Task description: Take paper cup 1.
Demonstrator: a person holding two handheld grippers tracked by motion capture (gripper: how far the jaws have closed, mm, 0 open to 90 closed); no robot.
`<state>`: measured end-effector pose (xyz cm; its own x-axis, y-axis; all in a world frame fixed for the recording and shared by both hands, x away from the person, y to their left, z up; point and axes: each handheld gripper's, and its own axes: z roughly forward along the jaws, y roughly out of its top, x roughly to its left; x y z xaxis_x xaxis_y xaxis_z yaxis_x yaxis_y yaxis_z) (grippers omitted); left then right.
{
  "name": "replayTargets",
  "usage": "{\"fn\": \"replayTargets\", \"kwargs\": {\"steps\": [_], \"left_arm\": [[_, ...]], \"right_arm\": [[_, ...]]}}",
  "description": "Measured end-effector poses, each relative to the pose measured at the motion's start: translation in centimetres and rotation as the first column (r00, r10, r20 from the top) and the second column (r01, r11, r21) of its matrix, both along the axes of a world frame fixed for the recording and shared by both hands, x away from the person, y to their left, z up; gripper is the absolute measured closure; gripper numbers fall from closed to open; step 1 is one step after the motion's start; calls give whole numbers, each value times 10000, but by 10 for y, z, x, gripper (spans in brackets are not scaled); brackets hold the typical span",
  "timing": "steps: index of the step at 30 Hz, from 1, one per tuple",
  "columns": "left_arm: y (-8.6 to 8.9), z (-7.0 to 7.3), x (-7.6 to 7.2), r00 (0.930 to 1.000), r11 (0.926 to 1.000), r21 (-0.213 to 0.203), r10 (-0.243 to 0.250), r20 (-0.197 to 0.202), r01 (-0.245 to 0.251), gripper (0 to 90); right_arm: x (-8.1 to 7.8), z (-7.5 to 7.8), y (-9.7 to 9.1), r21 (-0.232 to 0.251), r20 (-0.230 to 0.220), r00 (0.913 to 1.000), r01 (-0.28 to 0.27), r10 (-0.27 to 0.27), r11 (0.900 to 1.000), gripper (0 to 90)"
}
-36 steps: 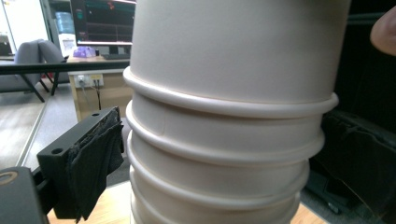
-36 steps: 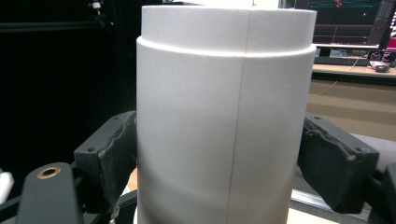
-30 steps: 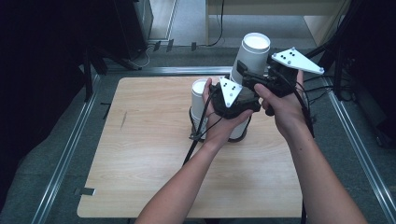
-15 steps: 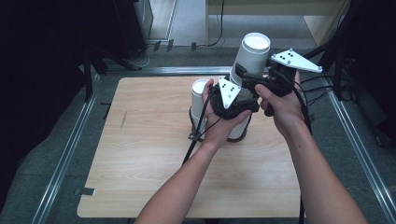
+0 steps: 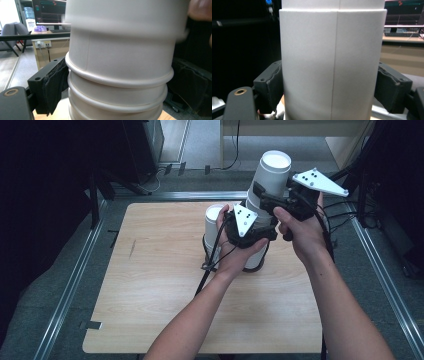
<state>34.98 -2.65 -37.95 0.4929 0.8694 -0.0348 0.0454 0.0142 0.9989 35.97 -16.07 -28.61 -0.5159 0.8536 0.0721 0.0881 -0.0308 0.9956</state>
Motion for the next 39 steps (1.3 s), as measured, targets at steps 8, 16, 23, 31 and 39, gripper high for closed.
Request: {"fn": "replayTargets", "kwargs": {"steps": [8, 16, 23, 31, 39], "left_arm": [[0, 0, 0, 10000, 10000, -55, 28, -39, -28, 65], [0, 0, -1, 10000, 10000, 24, 33, -65, -33, 65], [0, 0, -1, 10000, 10000, 5, 38, -57, -37, 66], [0, -2, -2, 10000, 10000, 56, 18, 37, -18, 73], [0, -2, -1, 10000, 10000, 87, 35, 57, -36, 75]], "right_arm": [[-6, 22, 0, 131, 422, 9990, 117, -122, 9998, 186], [-10, 27, -1, 239, 919, 9934, 661, -680, 9975, 185], [-7, 16, 3, -33, 495, 9978, 453, -451, 9990, 174], [-4, 1, 0, 123, -8, 9999, 132, -132, 9998, 158], [-2, -8, -4, -161, -430, 9989, -184, 177, 9997, 136]]}}
